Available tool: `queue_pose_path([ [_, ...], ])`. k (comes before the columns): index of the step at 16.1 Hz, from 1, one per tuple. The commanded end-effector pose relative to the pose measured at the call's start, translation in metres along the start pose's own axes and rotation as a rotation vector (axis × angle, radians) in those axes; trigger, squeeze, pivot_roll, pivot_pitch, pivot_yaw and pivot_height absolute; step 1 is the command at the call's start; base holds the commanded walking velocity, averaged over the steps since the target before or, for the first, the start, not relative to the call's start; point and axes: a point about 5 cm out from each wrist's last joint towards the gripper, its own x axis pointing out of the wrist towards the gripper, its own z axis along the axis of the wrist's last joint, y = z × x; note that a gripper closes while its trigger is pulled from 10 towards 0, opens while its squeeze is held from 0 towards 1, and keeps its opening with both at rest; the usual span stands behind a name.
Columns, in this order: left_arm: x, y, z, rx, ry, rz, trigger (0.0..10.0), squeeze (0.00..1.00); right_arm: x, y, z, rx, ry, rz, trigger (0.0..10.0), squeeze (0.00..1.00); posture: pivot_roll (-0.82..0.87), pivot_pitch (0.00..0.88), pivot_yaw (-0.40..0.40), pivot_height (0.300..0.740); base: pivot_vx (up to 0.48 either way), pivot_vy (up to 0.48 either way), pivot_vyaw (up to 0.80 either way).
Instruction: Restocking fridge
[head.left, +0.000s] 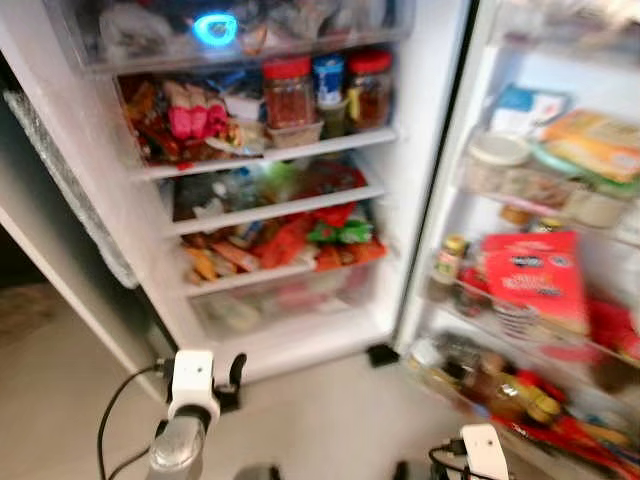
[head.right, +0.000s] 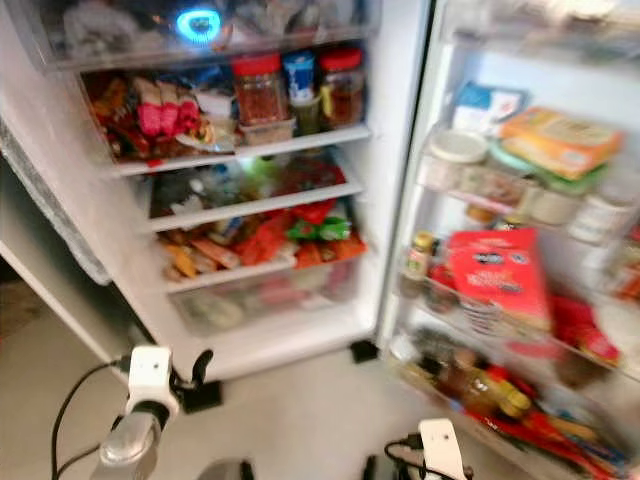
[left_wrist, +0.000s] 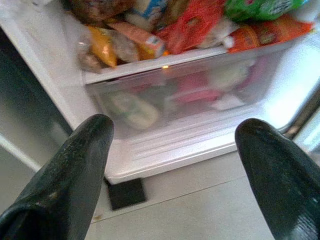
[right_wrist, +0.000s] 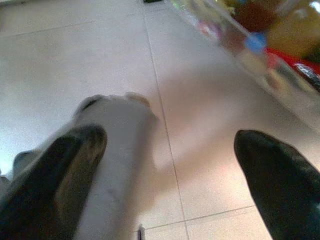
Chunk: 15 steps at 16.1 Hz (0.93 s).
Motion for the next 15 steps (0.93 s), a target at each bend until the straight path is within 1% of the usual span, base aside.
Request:
queue_pose_path([
  [1, -0.003, 0.004, -0.004, 0.016, 0.018, 0.007, 10.0, 0.0, 0.0, 0.002, -0.006, 0.008, 0.023, 0.003, 10.0, 0.0, -0.07, 0.0, -0.005, 0.637, -0.285, 0.0, 0.0],
  [3, -0.003, 0.004, -0.004, 0.016, 0.018, 0.007, 10.0, 0.0, 0.0, 0.002, -0.006, 0.008, 0.023, 0.003, 10.0, 0.0, -0.07, 0.0, -0.005, 0.637, -0.285, 0.0, 0.0],
  [4, -0.015, 0.011, -0.038, 0.016, 0.233, 0.04, 10.0, 0.0, 0.0, 0.005, -0.006, 0.015, 0.025, 0.007, 10.0, 0.0, -0.06, 0.0, 0.017, 0.637, 0.0, 0.476, 0.0],
  [5, -0.043, 0.021, -0.081, 0.017, 0.535, 0.093, 10.0, 0.0, 0.001, 0.01, -0.007, 0.025, 0.027, 0.013, 10.0, 0.0, -0.06, 0.0, 0.017, 0.637, 0.0, 0.476, 0.0],
  [9, -0.045, 0.022, -0.082, 0.015, 0.541, 0.1, 10.0, 0.0, 0.001, 0.01, -0.006, 0.026, 0.027, 0.012, 10.0, 0.0, -0.06, 0.0, 0.015, 0.637, 0.0, 0.477, 0.0],
  [15, -0.042, 0.023, -0.082, 0.013, 0.561, 0.112, 10.0, 0.0, 0.001, 0.01, -0.006, 0.031, 0.027, 0.01, 10.0, 0.0, -0.06, 0.0, 0.019, 0.637, 0.0, 0.427, 0.0],
])
